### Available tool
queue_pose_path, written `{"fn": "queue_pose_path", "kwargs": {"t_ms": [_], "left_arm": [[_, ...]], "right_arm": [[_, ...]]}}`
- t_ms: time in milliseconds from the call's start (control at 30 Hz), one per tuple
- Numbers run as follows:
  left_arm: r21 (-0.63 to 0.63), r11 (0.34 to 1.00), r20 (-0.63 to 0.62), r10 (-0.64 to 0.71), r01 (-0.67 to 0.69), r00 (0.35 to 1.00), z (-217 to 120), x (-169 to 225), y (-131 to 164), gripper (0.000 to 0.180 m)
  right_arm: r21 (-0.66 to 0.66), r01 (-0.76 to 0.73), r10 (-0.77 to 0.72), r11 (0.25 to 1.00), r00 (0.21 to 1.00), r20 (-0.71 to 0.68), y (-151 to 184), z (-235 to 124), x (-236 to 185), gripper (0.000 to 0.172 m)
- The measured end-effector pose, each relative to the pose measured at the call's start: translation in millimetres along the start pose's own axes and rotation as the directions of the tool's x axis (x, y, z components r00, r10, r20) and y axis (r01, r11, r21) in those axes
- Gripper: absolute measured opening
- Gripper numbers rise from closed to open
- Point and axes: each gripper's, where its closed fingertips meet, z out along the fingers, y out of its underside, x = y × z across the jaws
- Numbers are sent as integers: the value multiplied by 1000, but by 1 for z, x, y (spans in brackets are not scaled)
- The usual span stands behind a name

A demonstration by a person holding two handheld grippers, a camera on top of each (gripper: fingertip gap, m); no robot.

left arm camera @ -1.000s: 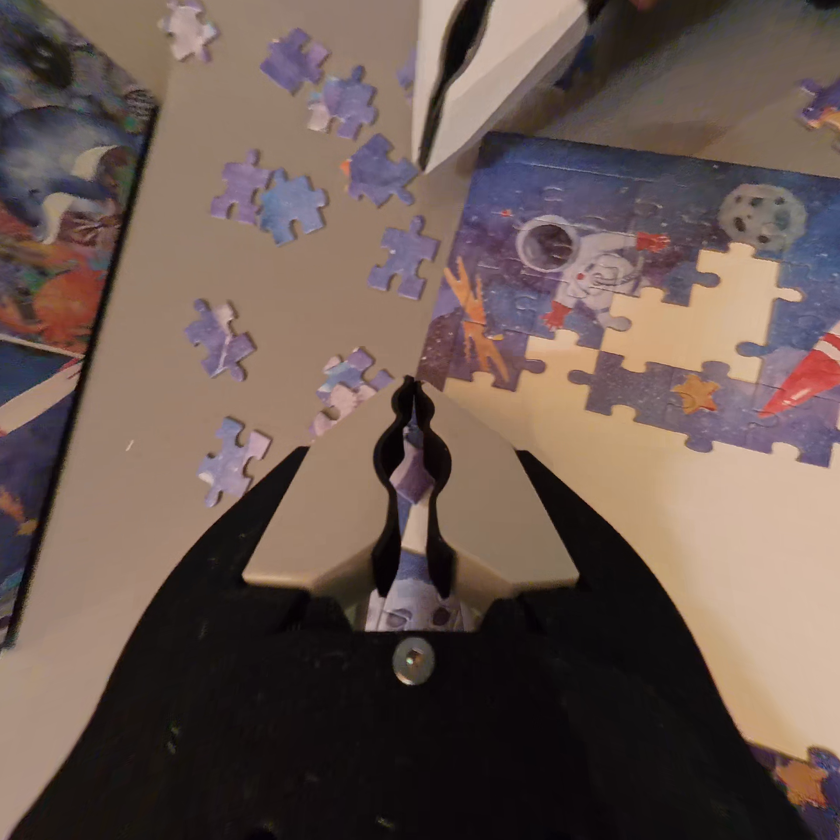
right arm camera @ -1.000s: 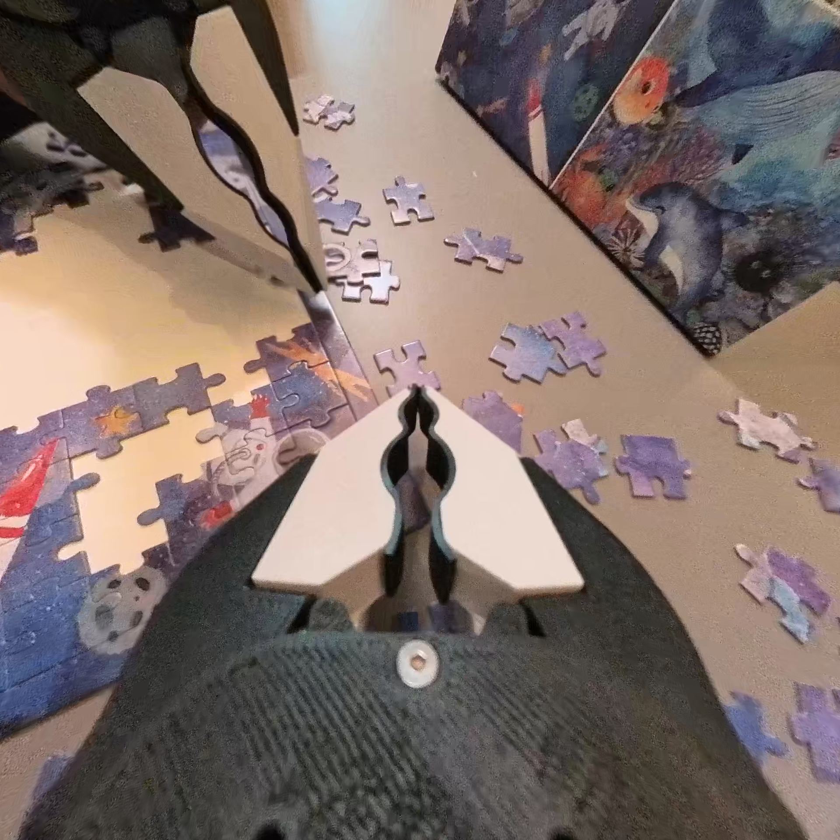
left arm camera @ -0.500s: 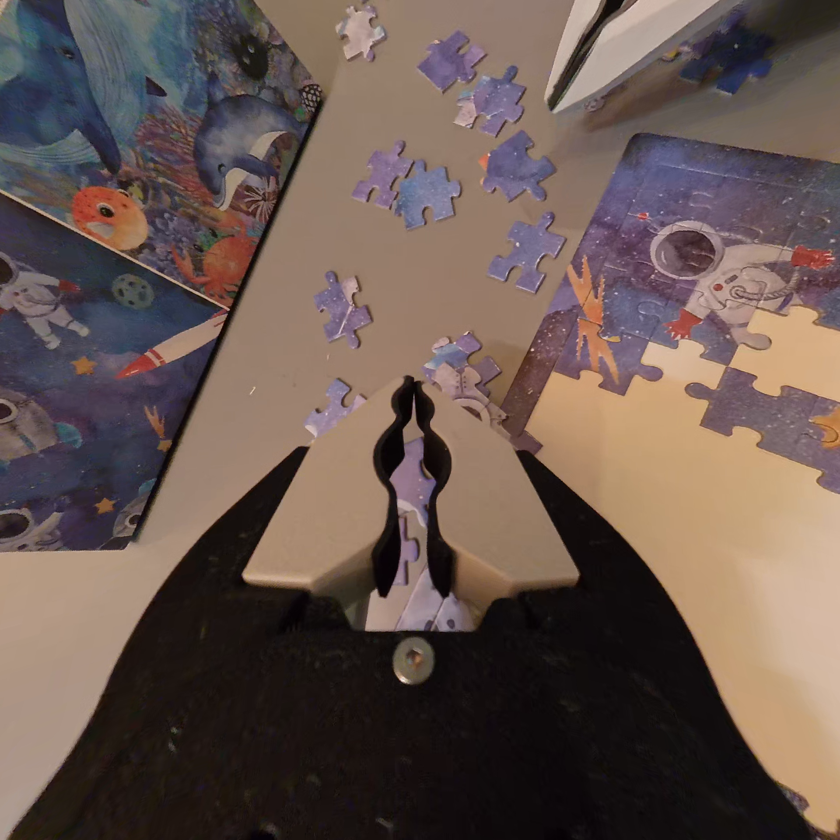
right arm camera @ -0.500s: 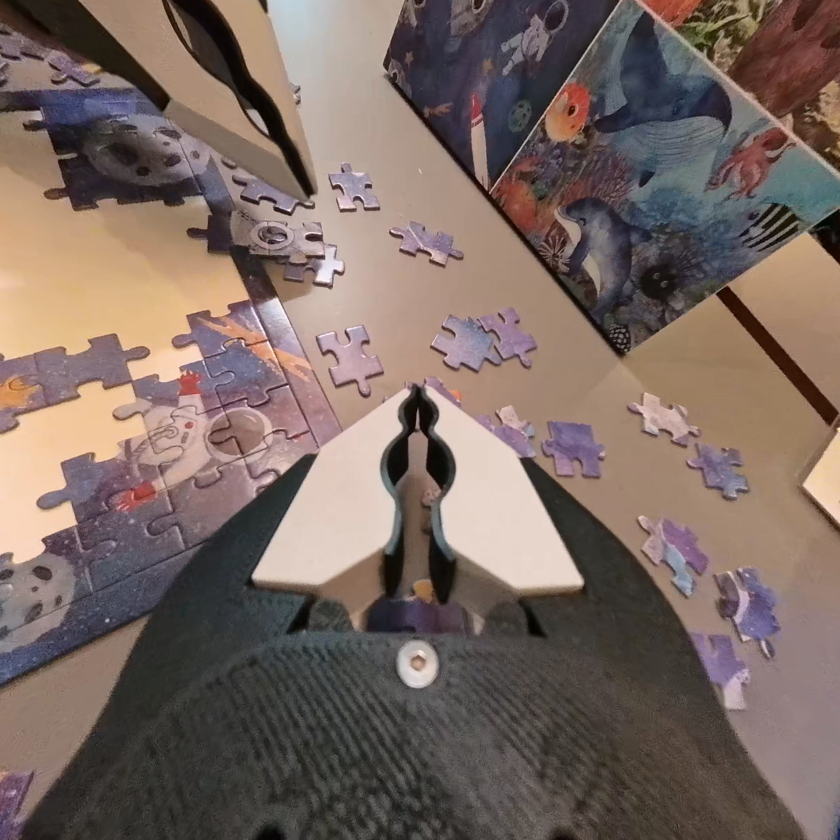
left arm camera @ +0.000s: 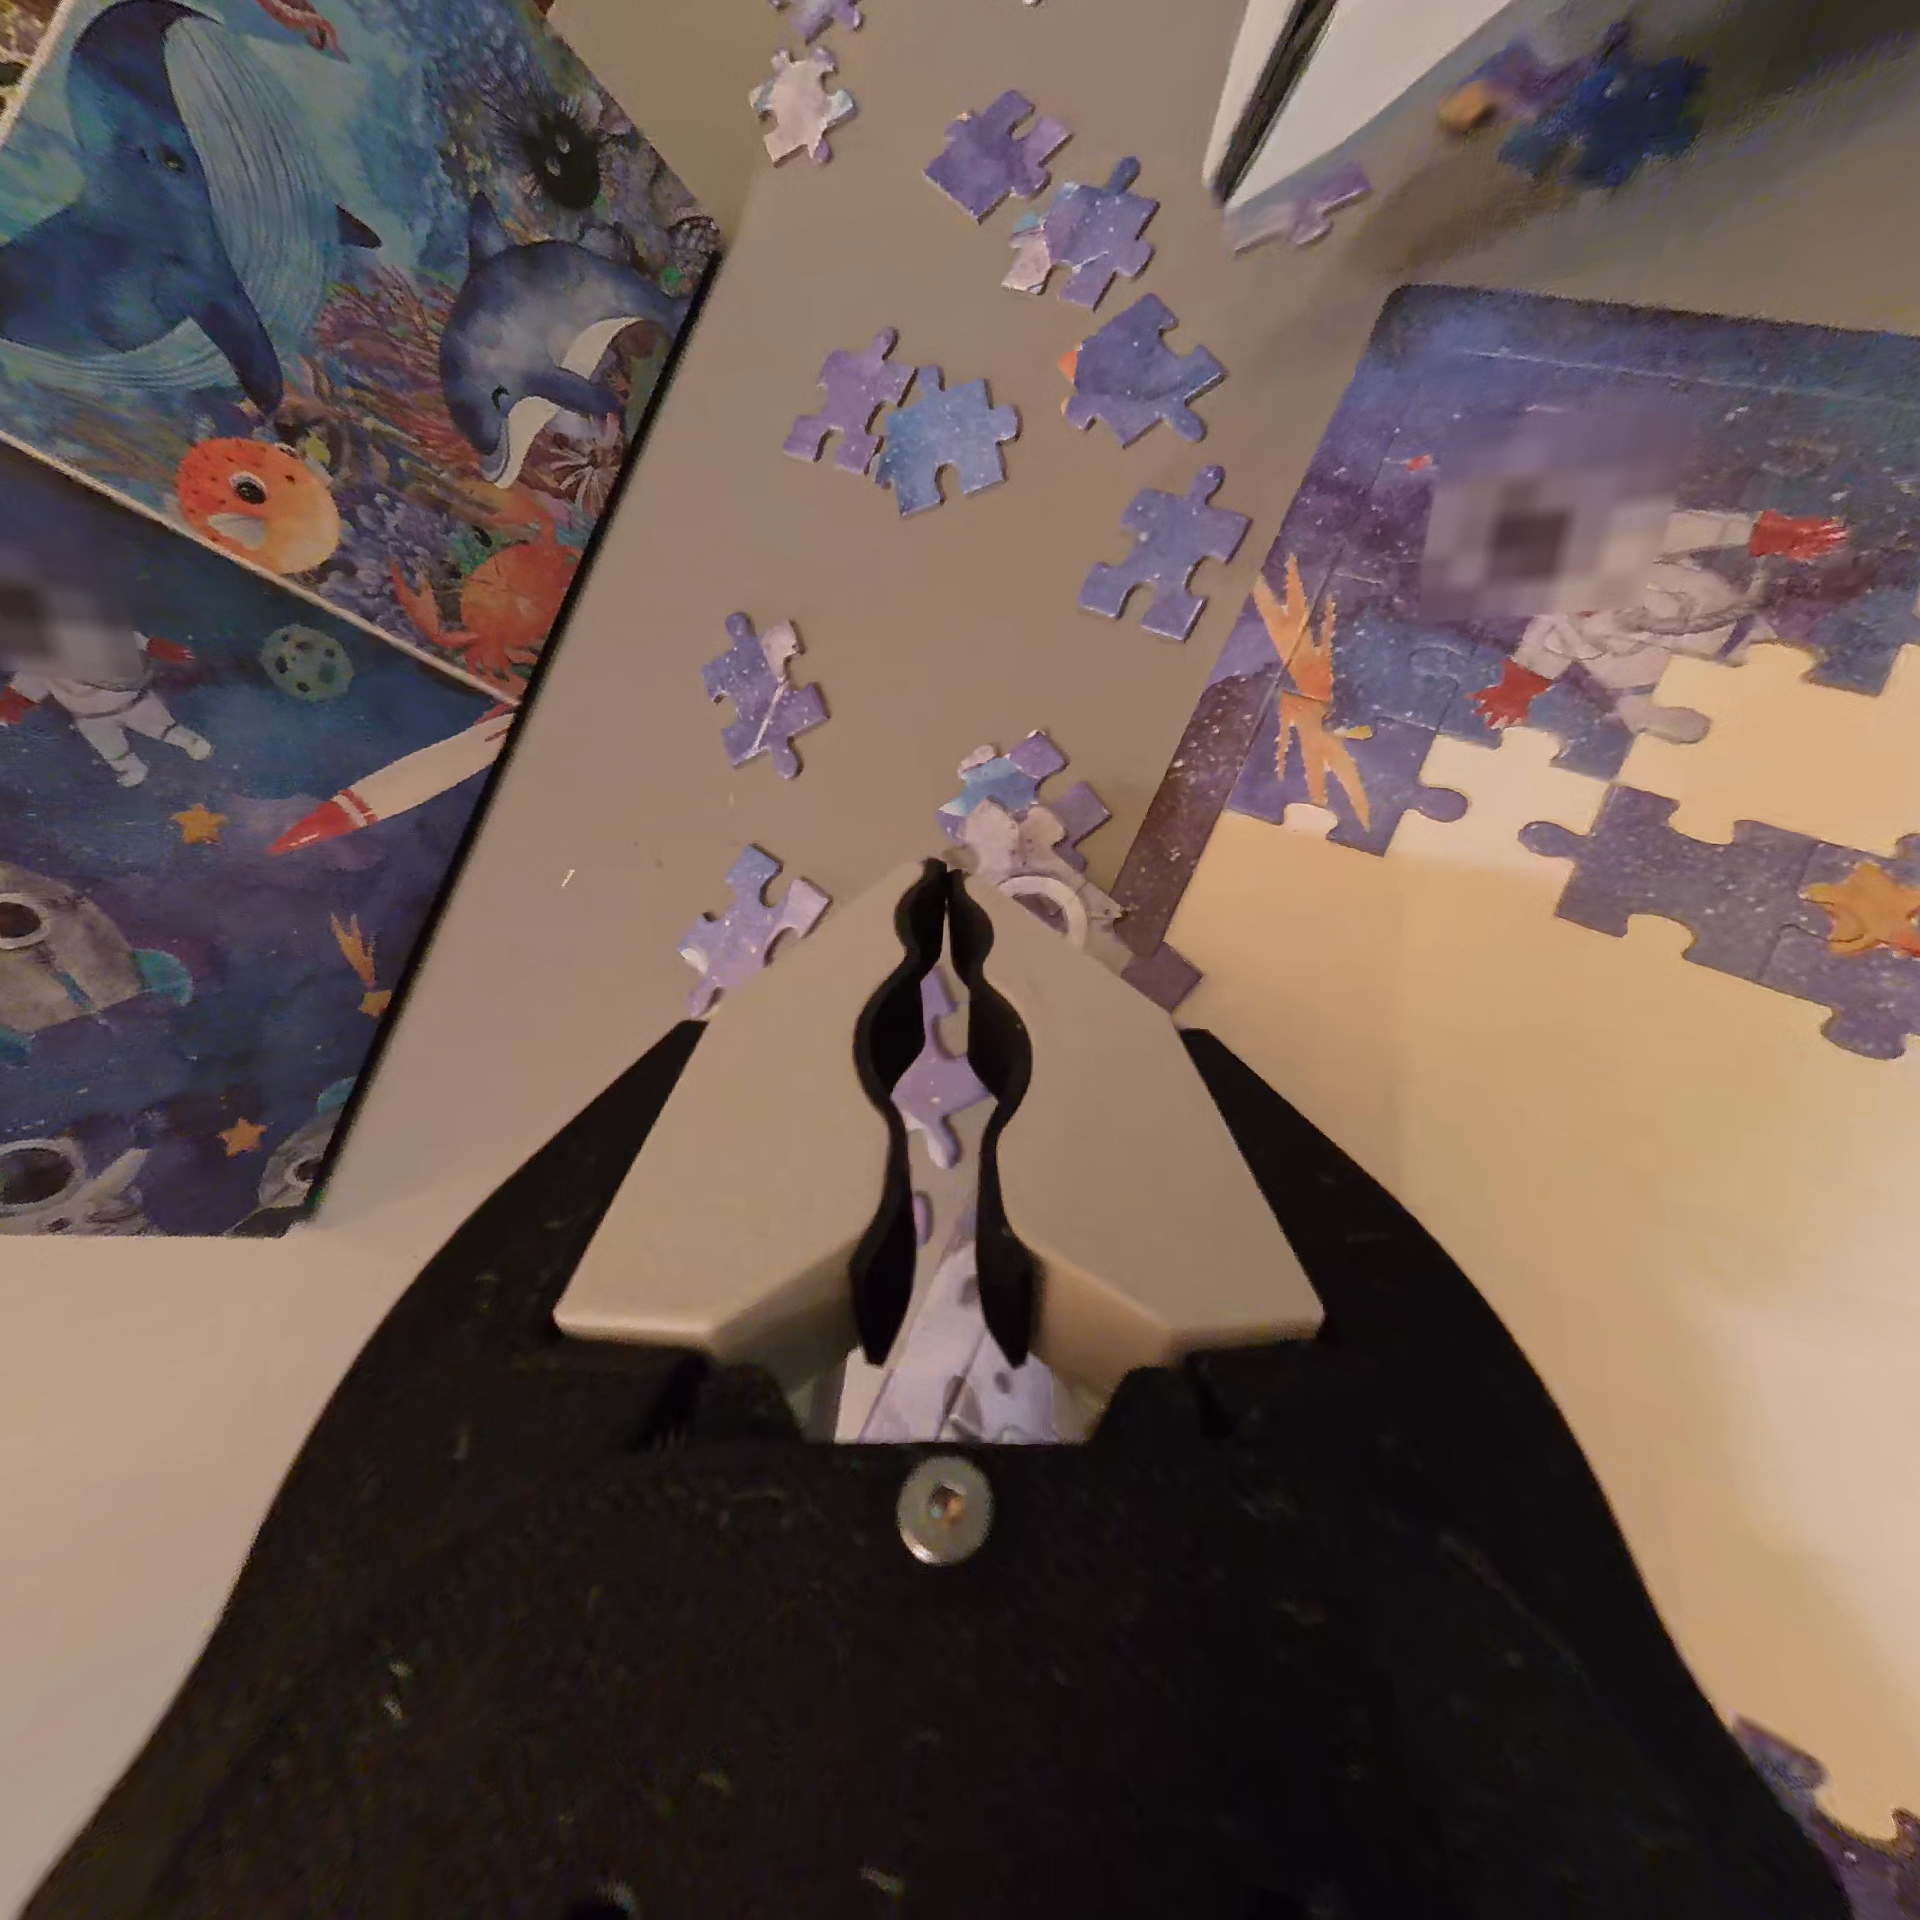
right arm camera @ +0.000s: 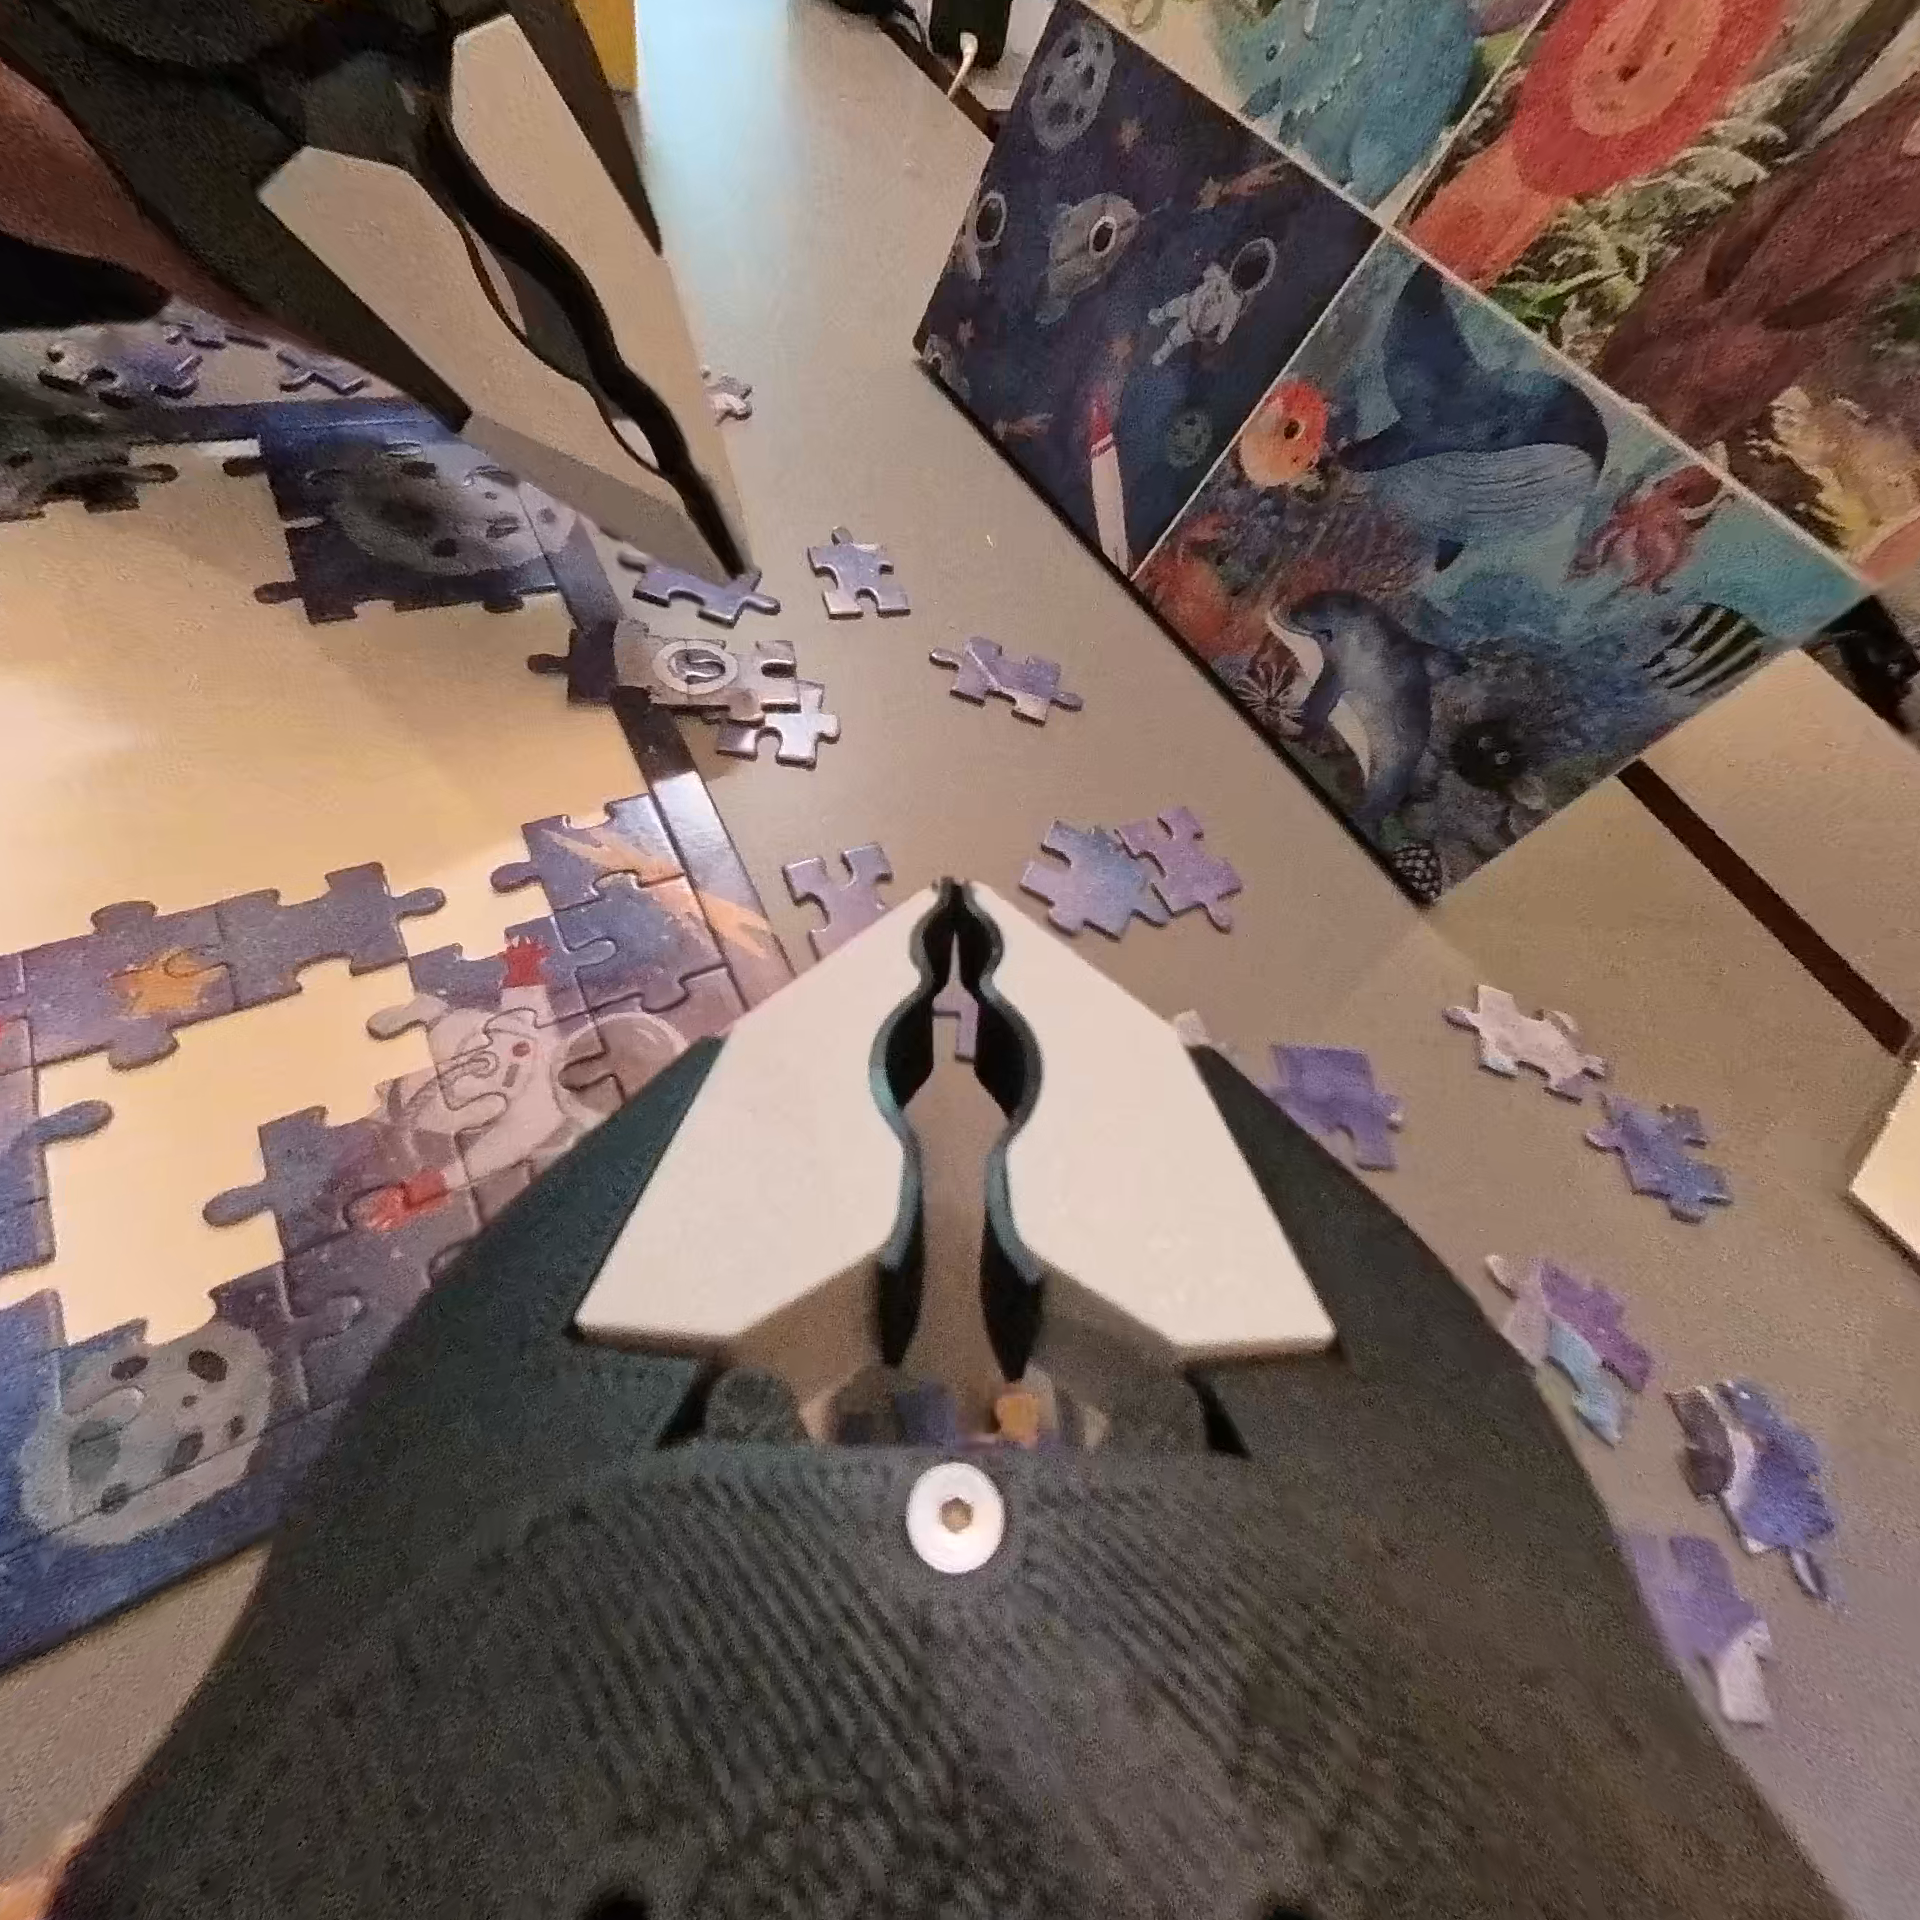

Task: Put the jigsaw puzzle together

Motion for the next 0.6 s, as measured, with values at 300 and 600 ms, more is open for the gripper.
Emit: {"fn": "queue_pose_path", "kwargs": {"t_ms": [300, 600], "left_arm": [[82, 996, -204, -23, 40, 979, -3, 44, -20, 0], [-45, 999, -321, 11, -27, 947, 7, 80, -2, 16]], "right_arm": [[-28, 0, 2, 1000, 998, 68, 8, 11, -16, 0], [-87, 40, -17, 995, 969, 246, 8, 16, -60, 0]]}}
